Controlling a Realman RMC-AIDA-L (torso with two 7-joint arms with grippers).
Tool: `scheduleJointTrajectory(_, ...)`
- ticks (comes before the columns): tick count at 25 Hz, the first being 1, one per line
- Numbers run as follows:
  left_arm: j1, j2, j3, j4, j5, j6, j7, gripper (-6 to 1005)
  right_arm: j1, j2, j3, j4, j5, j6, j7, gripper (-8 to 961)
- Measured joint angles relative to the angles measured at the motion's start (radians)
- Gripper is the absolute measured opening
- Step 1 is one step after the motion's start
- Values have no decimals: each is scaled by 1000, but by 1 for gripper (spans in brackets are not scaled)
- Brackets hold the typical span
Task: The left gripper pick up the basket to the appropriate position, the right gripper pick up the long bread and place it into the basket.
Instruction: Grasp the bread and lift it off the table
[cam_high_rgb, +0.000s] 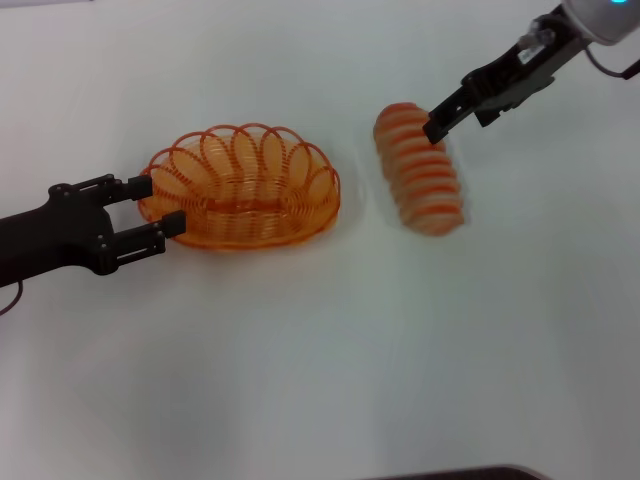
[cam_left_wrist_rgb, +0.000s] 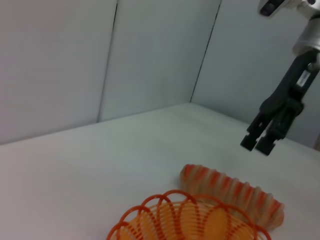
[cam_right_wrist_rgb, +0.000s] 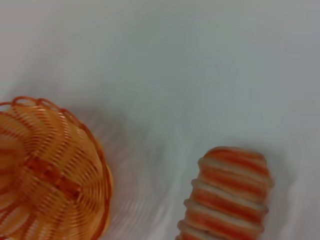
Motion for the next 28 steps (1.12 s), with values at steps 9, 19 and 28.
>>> scheduleJointTrajectory(9, 7, -2, -11, -32, -16, 4, 24, 691, 43, 20, -118, 125, -17, 132, 148, 776)
scheduleJointTrajectory(19, 1, -1, -11, -57, -27, -9, 26, 691, 68, 34, -155, 240, -23, 284, 154, 769)
scheduleJointTrajectory(28, -5, -1, -11, -69, -38, -13, 25, 691, 78, 43, -189, 243, -22, 298, 141, 691)
